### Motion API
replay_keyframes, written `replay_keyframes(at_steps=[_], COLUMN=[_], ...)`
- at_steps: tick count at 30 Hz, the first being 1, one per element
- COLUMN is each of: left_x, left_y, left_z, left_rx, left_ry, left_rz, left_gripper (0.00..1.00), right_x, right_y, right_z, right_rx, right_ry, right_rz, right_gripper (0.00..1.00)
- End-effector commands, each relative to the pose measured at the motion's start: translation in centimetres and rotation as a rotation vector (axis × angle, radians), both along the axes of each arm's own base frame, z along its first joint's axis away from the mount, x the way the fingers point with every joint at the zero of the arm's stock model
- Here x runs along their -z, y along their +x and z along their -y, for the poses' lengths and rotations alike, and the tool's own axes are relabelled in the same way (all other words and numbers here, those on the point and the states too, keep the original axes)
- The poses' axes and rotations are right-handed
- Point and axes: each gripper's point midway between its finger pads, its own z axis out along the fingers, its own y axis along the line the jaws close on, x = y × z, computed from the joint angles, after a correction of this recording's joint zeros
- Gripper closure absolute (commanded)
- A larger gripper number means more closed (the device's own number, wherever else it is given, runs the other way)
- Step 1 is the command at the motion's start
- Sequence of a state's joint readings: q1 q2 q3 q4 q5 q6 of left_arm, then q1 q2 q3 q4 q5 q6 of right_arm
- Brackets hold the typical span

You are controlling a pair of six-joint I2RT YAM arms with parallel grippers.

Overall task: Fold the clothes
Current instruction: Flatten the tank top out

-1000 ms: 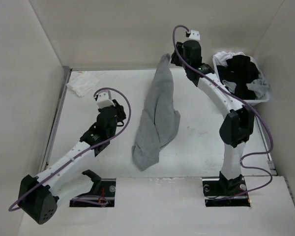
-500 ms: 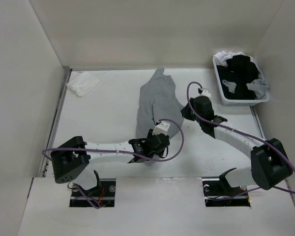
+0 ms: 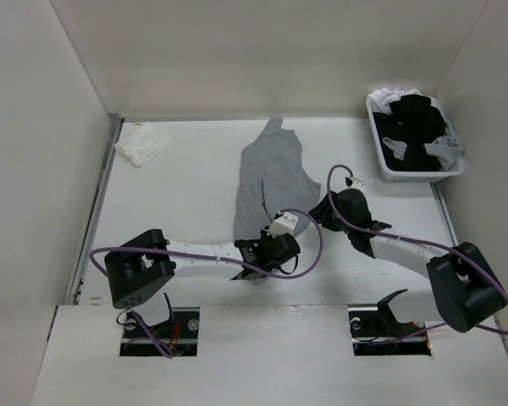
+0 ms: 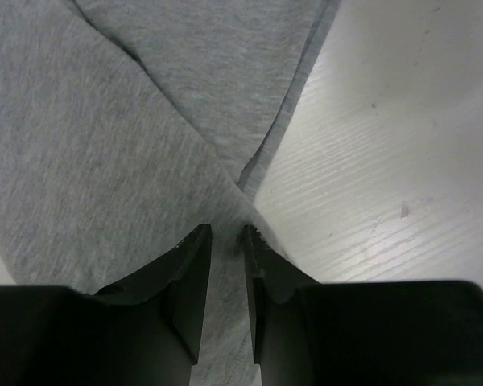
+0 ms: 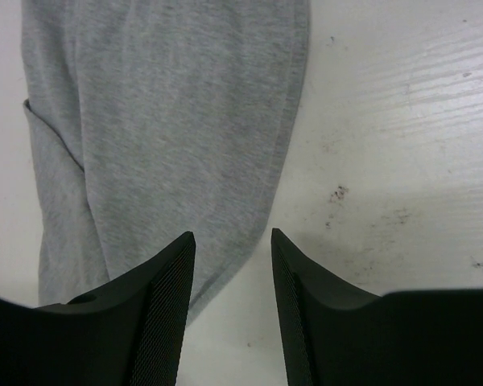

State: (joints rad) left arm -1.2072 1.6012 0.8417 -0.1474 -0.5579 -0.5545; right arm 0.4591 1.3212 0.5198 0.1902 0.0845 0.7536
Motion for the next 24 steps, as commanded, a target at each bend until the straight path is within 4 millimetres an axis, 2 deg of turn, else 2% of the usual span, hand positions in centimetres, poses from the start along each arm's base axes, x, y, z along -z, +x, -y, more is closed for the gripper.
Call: replay_keyframes(at_steps=[1,3,6,9,11,13,15,17,19,21,24], left_x=[-1.2,-1.1,-1.0,-0.6,-0.5,-0.9,-2.1,-4.1,-6.5,-8.3,-10.2], left_y=[0.7,0.7,0.7,0.6,0.6,1.0,1.4,2.0,2.8,3.6,4.5], left_z=[0.3,0.2,0.5,0.8,0.8,0.3,-0.3,-1.5,-3.3,-5.9,-10.7], left_rx=[-0.020,-0.023,-0.020,-0.008,-0.009,-0.029,-0.050,-0.084,-0.135,-0.201,-0.338], left_ry=[-0.004,-0.010,-0.025,-0.035,-0.051,-0.075,-0.110,-0.175,-0.273,-0.355,-0.465], left_rz=[0.035,0.032,0.025,0.002,-0.008,-0.004,0.014,0.044,0.074,0.095,0.130], left_gripper=[0.74,0.66,0.64,0.73,0.84,0.93,0.97,0.99,1.00,1.00,1.00], right_x=[-1.7,-0.9,-0.1,0.8,1.1,1.3,1.3,1.5,1.5,1.0,-0.8], right_y=[1.0,1.0,1.3,1.7,1.9,2.3,2.7,3.2,3.8,4.3,4.7], right_z=[-1.6,-2.0,-2.5,-3.0,-3.2,-3.5,-3.7,-4.0,-4.1,-3.7,-2.7], right_rx=[-0.027,-0.037,-0.035,-0.034,-0.024,-0.023,-0.023,-0.023,-0.014,0.003,0.032], right_ry=[0.085,0.093,0.106,0.114,0.118,0.123,0.124,0.124,0.125,0.128,0.139], right_rz=[0.060,0.034,0.008,-0.023,-0.037,-0.042,-0.046,-0.050,-0.046,-0.026,0.025], right_gripper=[0.52,0.52,0.56,0.61,0.64,0.67,0.71,0.86,0.96,1.00,1.00])
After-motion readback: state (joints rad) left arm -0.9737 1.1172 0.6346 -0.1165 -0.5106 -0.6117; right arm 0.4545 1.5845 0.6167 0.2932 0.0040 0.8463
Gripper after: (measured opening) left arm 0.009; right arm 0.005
